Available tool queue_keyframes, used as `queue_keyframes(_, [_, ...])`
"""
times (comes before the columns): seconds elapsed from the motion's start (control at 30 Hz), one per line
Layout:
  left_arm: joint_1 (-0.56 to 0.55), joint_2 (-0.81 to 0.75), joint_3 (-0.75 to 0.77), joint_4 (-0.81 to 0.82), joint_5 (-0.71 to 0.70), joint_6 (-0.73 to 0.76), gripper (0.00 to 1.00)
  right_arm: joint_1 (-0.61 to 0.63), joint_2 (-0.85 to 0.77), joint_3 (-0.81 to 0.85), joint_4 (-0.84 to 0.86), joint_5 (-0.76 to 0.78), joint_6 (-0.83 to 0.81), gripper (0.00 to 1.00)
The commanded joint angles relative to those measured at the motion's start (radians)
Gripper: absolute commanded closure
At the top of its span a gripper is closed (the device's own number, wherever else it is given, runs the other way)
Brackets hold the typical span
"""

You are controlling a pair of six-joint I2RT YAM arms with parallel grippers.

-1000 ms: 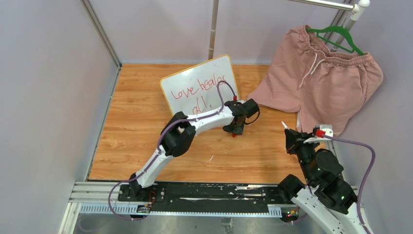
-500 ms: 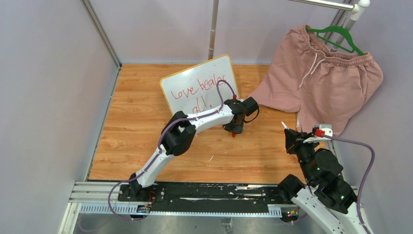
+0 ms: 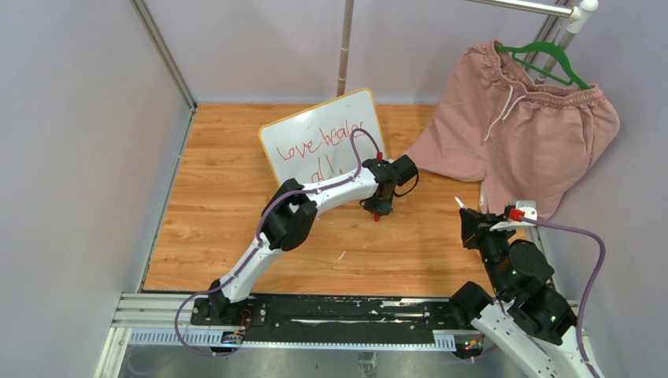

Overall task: Write a sentence on the whiteboard
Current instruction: Close the whiteboard marker at the center of the board.

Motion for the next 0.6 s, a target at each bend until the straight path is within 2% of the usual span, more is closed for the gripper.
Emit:
queue_keyframes(0.0, [0.009, 0.046, 0.019, 0.012, 0.015, 0.004, 0.67, 0.01, 0.003, -0.01, 0.009, -0.002, 0.014, 1.0])
queue_keyframes(0.17, [0.01, 0.048, 0.021, 0.017, 0.021, 0.005, 0.69, 0.01, 0.003, -0.011, 0.009, -0.001, 0.014, 1.0])
queue_keyframes(0.33, [0.013, 0.049, 0.031, 0.018, 0.023, 0.008, 0.64, 0.01, 0.005, -0.012, 0.01, -0.002, 0.016, 1.0])
queue_keyframes(0.57, [0.022, 0.053, 0.044, 0.018, 0.028, 0.011, 0.63, 0.01, 0.006, -0.013, 0.011, 0.0, 0.017, 1.0])
